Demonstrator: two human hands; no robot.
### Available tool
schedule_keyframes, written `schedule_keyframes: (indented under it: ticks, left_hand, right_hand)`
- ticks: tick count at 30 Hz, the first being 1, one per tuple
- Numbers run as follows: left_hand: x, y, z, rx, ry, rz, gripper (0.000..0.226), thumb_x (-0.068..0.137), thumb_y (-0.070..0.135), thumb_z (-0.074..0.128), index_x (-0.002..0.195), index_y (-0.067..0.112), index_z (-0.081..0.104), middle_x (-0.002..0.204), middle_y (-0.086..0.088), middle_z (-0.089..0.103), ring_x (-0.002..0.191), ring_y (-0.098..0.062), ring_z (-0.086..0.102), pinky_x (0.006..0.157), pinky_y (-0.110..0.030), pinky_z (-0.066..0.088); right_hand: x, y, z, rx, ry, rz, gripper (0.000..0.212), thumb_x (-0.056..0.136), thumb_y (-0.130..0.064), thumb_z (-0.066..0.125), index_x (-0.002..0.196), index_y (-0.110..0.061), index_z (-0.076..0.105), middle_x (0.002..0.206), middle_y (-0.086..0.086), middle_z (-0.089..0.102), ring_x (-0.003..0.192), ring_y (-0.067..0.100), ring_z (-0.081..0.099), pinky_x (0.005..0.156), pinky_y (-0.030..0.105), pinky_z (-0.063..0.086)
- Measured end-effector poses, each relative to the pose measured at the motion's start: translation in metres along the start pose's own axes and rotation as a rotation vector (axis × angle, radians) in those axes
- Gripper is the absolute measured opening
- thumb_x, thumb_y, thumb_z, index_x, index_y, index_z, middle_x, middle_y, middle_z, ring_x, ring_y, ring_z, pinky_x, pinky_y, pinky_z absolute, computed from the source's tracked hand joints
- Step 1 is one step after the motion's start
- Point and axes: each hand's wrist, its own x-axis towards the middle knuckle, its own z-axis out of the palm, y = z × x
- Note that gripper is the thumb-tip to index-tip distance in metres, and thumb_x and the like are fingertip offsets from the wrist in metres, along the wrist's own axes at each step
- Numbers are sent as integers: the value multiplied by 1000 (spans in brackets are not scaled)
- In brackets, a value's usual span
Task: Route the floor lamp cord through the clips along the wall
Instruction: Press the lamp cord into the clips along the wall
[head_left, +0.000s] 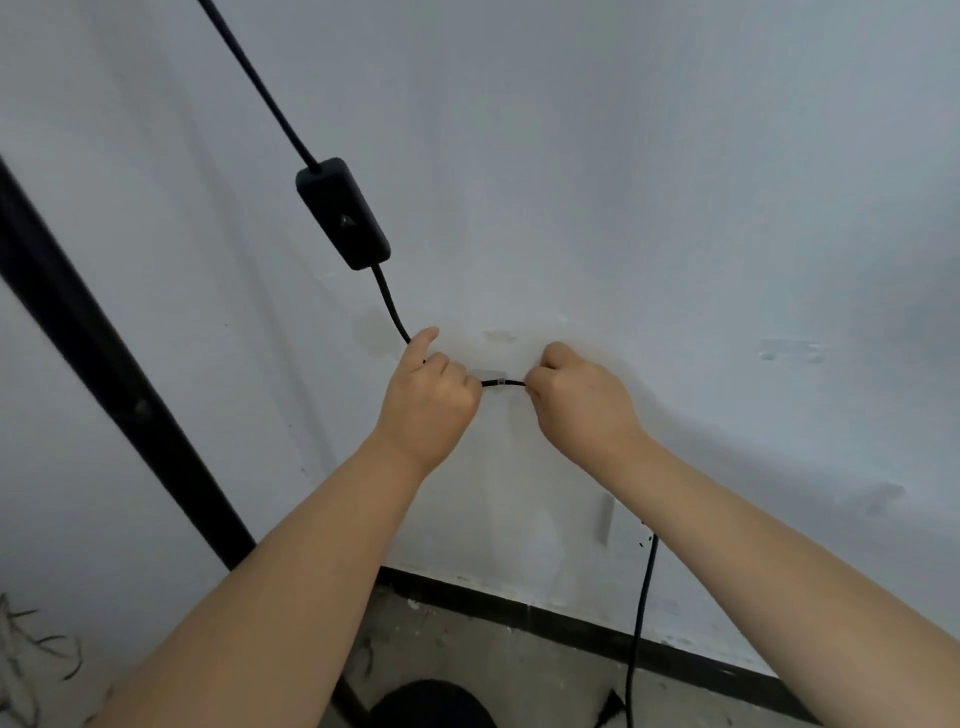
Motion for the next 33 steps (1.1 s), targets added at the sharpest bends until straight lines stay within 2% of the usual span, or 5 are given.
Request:
schedule_keyframes:
  ticks: [10, 15, 18, 27, 33]
  left_hand:
    - [0, -5, -9, 108, -192, 66, 24, 32, -6, 68, 36, 16, 59, 26, 5, 48, 35, -12, 53, 75, -49, 57]
    - [2, -9, -10, 167, -139, 56, 25, 39, -11, 70, 43, 12, 60, 35, 1, 54, 51, -18, 63, 76, -59, 52]
    - [5, -7, -5, 196, -59, 60, 25, 42, -14, 68, 45, 10, 59, 38, -1, 56, 54, -19, 65, 78, -62, 50]
    - [12, 19, 14, 26, 118, 119, 18, 51, -11, 65, 59, 6, 67, 58, -6, 70, 62, -23, 69, 81, -57, 51]
    - [32, 65, 4, -355, 111, 289, 26, 69, 5, 44, 71, 0, 70, 64, -13, 72, 63, -28, 69, 64, -32, 58]
  right_hand:
    - [5, 0, -8, -22, -24, -1, 16, 79, 10, 41, 80, 4, 56, 59, -2, 10, 55, 25, 27, 41, 26, 9]
    - [-6, 12, -7, 13, 33, 56, 17, 83, 6, 43, 88, 3, 59, 89, 18, 50, 64, 33, 47, 49, 33, 32]
    - [-20, 29, -5, 87, 40, 85, 22, 87, 1, 43, 98, 1, 61, 97, 19, 56, 81, 37, 57, 65, 39, 48]
    - [-79, 59, 11, 165, -279, 68, 36, 93, -10, 36, 127, -11, 46, 105, 24, 64, 97, 36, 58, 78, 37, 44]
    - [-108, 94, -11, 834, -498, 450, 28, 94, -13, 38, 114, -4, 55, 61, 2, 50, 44, 8, 48, 60, 25, 54]
